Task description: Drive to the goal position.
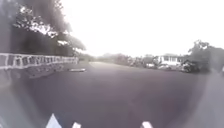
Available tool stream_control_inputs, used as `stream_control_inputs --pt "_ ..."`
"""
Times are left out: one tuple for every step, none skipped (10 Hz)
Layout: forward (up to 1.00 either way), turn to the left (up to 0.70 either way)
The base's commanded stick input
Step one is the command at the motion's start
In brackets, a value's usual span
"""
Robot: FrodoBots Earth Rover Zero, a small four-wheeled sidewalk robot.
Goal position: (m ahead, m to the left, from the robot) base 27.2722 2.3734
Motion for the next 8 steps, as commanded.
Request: stream_control_inputs --pt "0.7 0.0" --pt "0.7 0.0" --pt "0.7 0.0" --pt "0.7 0.0" --pt "0.7 0.0" --pt "0.7 0.0" --pt "0.7 0.0" --pt "0.7 0.0"
